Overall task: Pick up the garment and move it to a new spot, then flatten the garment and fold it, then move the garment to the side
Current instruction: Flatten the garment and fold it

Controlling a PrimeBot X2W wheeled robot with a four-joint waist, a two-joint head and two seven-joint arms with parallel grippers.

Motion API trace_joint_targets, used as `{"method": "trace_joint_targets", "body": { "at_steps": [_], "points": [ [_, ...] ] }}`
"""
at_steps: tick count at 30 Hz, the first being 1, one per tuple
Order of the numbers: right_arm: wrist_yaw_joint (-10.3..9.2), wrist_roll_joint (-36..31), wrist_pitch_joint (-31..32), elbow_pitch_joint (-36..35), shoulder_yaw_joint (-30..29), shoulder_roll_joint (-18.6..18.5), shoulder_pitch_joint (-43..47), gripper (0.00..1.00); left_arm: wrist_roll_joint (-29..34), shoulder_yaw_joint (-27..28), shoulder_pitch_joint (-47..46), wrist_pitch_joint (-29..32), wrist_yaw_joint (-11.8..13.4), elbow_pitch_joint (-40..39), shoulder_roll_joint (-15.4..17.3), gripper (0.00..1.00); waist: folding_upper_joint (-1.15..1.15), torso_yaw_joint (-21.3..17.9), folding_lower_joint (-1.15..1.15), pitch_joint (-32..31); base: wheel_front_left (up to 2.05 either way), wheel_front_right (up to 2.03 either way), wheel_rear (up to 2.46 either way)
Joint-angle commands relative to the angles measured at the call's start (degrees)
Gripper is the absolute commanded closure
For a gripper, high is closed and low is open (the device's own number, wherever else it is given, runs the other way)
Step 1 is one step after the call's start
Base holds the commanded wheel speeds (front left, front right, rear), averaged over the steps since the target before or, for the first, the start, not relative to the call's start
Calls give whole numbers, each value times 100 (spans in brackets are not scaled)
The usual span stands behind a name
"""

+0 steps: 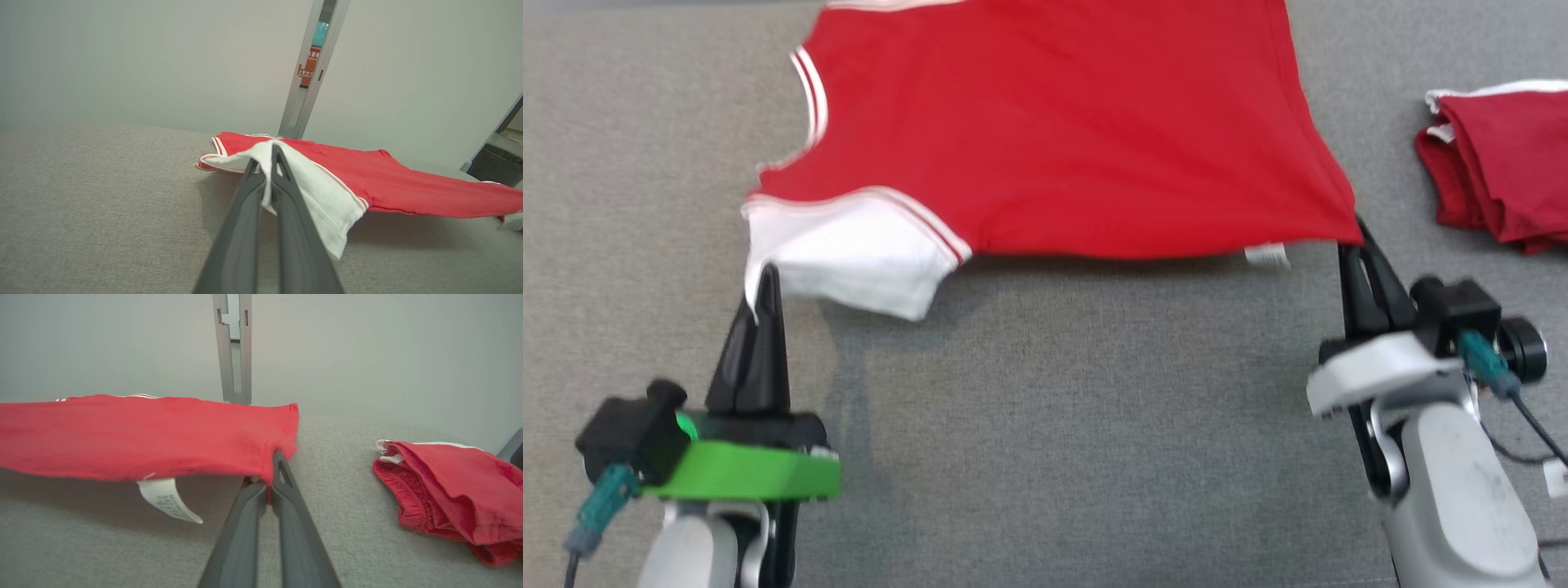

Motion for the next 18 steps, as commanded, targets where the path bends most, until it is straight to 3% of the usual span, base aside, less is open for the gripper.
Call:
{"method": "trace_joint_targets", "body": {
  "at_steps": [1, 10, 18],
  "points": [
    [-9, 66, 61, -231, -27, -3, 326, 100, -22, 2, 311, 49, 67, -180, -2, 100, 0, 143, 0, -556, 0, 0, 0],
    [-9, 486, 700, -1912, -9, 16, 2118, 100, 92, -86, 1907, 600, 511, -1477, 101, 100, 0, 206, 0, -1076, 0, 0, 0],
    [-9, 577, 1229, -2645, 58, 18, 3002, 100, -101, -125, 2651, 983, 667, -1949, 123, 100, 0, 163, 0, -1185, 0, 0, 0]
  ]
}}
